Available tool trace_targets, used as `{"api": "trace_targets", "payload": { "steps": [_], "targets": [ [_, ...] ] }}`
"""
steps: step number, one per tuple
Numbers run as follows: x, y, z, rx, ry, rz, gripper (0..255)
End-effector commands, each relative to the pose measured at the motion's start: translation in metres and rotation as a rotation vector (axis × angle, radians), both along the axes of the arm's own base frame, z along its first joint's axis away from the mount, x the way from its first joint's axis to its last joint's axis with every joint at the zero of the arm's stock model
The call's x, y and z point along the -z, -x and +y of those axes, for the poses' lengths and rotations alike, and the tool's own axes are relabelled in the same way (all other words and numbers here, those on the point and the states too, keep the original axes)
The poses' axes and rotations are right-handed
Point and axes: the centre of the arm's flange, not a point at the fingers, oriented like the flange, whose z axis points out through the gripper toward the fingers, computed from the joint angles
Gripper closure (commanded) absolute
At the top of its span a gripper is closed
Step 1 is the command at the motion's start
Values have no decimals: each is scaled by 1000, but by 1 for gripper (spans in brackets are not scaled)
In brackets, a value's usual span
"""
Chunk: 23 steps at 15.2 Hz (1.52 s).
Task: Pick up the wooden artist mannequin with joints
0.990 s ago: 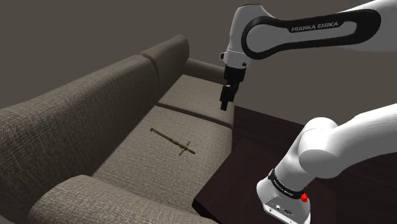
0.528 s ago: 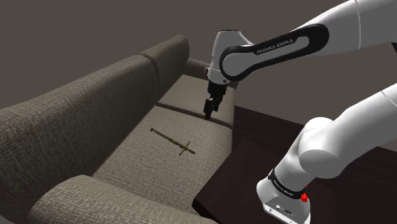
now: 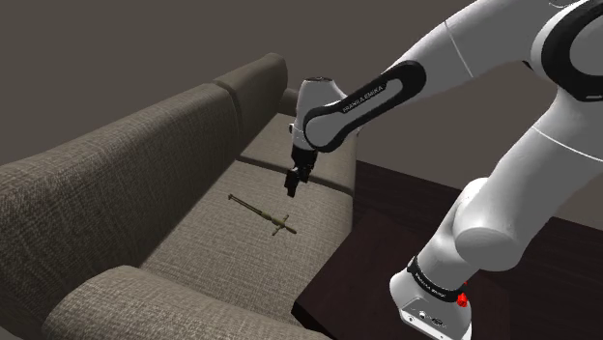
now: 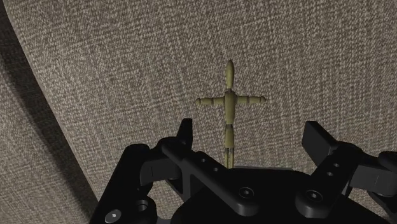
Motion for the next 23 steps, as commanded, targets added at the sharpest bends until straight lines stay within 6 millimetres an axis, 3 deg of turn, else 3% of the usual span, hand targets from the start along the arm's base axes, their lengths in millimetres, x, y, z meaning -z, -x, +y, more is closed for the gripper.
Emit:
{"api": "trace_targets", "payload": {
  "steps": [1,13,22,23],
  "targets": [
    [21,-14,3,-3,-1,-11,0],
    [144,-100,27,-23,0,-63,0],
    [184,-100,27,-23,0,-63,0],
    [184,-100,26,-22,0,-63,255]
  ]
}}
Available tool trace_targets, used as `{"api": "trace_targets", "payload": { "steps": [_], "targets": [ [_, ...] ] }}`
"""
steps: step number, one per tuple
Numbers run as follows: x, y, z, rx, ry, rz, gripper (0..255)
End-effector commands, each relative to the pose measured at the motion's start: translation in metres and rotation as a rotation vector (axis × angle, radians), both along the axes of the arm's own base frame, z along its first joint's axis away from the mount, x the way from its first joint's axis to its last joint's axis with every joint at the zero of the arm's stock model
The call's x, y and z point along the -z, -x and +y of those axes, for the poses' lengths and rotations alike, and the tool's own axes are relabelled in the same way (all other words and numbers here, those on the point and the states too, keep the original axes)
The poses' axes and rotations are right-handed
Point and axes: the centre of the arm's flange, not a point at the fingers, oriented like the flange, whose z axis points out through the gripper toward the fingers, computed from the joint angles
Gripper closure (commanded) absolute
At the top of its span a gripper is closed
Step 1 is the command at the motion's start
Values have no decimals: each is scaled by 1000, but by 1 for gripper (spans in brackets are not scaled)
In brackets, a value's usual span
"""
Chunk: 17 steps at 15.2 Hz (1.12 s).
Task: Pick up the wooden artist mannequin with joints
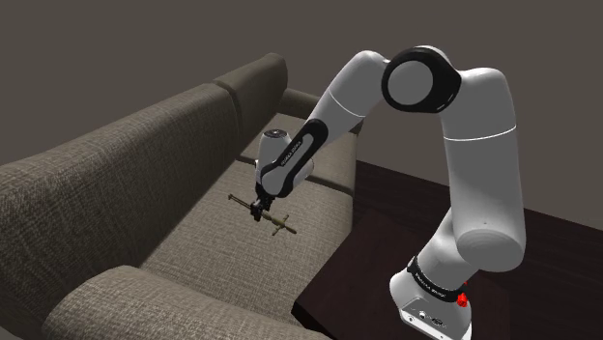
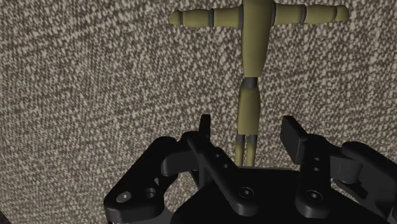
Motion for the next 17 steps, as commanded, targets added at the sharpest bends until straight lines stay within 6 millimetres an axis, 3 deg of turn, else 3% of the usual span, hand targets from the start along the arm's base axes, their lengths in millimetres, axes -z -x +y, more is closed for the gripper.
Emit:
{"api": "trace_targets", "payload": {
  "steps": [1,9,17],
  "targets": [
    [1,0,0,0,0,0,255],
    [1,0,1,0,0,0,255],
    [-41,0,1,0,0,0,255]
  ]
}}
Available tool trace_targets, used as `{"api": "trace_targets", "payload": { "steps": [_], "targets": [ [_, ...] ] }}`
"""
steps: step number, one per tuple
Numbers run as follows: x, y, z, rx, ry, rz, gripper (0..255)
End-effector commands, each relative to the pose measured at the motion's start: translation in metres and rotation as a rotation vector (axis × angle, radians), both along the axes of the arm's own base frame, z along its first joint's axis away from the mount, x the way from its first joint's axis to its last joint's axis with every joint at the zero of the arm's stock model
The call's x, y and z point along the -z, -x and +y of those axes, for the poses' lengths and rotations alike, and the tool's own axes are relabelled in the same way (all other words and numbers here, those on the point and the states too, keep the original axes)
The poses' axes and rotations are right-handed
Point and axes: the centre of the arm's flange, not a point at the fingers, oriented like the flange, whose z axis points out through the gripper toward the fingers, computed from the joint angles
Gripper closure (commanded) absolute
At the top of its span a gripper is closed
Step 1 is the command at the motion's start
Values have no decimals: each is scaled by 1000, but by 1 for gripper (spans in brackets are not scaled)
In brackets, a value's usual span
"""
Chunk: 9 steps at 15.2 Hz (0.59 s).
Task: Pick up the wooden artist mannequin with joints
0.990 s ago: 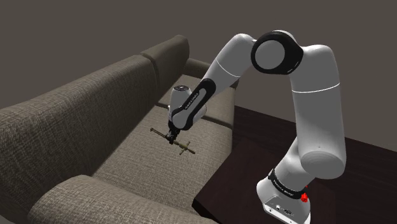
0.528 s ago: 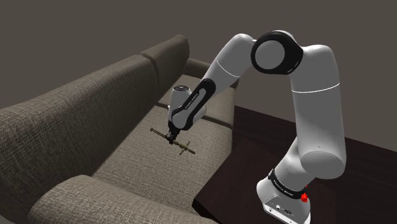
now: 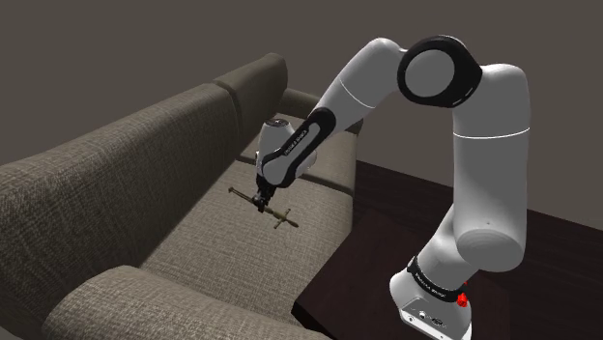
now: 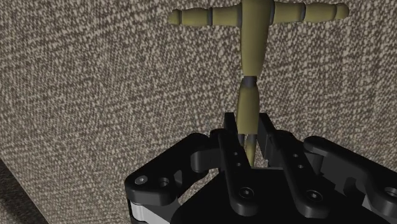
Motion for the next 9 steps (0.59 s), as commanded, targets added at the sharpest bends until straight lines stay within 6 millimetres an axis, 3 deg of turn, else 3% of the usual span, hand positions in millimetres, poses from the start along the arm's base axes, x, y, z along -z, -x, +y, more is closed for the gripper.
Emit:
{"api": "trace_targets", "payload": {
  "steps": [1,7,9],
  "targets": [
    [-11,0,0,0,0,0,255],
    [-42,0,0,0,0,0,255],
    [-43,0,0,0,0,0,255]
  ]
}}
